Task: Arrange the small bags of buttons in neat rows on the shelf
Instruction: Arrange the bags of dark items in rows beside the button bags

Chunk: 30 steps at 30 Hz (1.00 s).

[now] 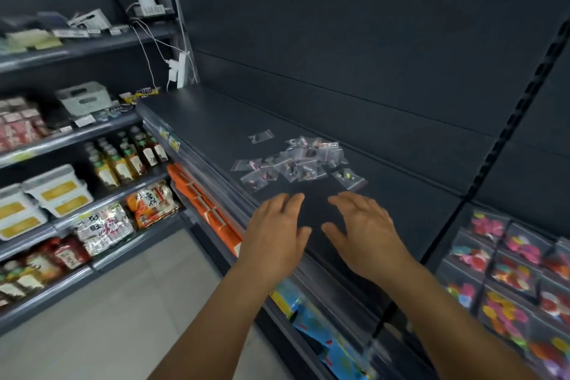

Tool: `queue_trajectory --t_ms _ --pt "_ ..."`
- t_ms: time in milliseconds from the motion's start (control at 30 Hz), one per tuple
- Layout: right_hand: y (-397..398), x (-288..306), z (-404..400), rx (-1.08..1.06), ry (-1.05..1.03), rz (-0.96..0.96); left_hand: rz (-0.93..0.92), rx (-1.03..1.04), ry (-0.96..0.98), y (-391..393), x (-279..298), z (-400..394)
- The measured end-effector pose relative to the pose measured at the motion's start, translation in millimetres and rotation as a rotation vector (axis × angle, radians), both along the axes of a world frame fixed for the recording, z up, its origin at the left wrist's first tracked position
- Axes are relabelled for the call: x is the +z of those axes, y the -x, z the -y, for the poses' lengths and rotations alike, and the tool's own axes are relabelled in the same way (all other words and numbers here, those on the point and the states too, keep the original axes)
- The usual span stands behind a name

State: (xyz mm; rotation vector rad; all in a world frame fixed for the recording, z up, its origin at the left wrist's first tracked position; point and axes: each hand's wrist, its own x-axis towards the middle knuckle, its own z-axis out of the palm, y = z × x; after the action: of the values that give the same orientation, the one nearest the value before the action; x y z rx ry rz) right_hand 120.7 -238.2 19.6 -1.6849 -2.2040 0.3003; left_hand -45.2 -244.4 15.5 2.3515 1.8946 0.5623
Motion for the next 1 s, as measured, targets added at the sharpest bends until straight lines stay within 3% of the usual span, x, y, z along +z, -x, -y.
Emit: queue_trajectory --t_ms 333,533,833,1000 --pt "2 -12 -100 -0.118 0.096 0.046 -0.063 -0.12 0.09 5 -22 -110" --pt "-6 -31 -118 -0.183 0.267 0.087 -0.15 -0.206 0.197 1 -35 -152" --pt "-9 -32 -98 -0.208 0.148 -0.085 -0.045 -0.467 0.15 6 -40 -133" --pt "-5 -30 -92 -0.488 0.046 -0.196 0.17 -0.428 0.14 8 -36 -135"
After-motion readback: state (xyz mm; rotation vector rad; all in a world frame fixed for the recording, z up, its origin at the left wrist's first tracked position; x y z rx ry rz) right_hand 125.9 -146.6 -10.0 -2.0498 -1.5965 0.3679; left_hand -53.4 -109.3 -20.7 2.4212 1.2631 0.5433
